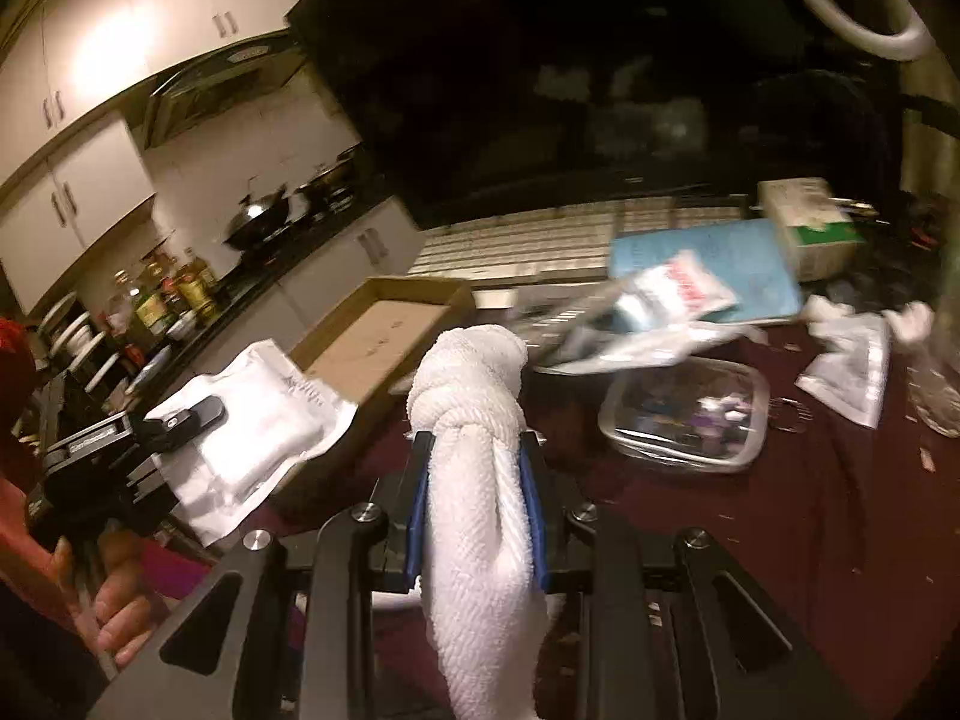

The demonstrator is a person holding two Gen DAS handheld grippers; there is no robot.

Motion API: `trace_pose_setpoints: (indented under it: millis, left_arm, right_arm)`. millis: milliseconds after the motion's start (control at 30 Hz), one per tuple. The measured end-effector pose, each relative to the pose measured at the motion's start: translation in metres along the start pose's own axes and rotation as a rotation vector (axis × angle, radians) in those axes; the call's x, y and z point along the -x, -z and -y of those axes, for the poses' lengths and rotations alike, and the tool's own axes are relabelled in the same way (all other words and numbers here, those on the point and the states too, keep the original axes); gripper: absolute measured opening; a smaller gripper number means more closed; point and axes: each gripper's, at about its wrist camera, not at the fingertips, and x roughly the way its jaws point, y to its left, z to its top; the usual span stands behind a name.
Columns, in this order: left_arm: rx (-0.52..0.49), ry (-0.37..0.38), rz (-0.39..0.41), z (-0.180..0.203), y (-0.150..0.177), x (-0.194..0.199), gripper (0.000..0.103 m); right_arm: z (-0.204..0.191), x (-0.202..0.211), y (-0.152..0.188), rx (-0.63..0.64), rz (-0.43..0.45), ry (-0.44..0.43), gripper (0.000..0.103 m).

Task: Organize soft objects
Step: 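Carry towel and paper over the cardboard box and open both tools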

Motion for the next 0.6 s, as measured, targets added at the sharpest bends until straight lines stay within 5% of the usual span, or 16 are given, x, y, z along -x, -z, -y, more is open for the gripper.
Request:
trace_pose_setpoints:
  millis: [267,433,600]
  left_arm:
    - [-0.038,-0.171,0.165,-0.036,-0.041,0.004,0.008]
    - [0.006,-0.223,0.161,-0.064,-0.059,-0.009,0.009]
    - [0.001,-0.244,0.118,-0.075,-0.062,-0.021,0.008]
  right_arm:
    - [-0.083,-0.115,-0.039,0.116,-0.103,-0.024,0.026]
    - [-0.123,-0.191,-0.037,0.166,-0.188,0.011,0.026]
    - [-0.133,-0.215,-0.007,0.225,-0.258,0.037,0.026]
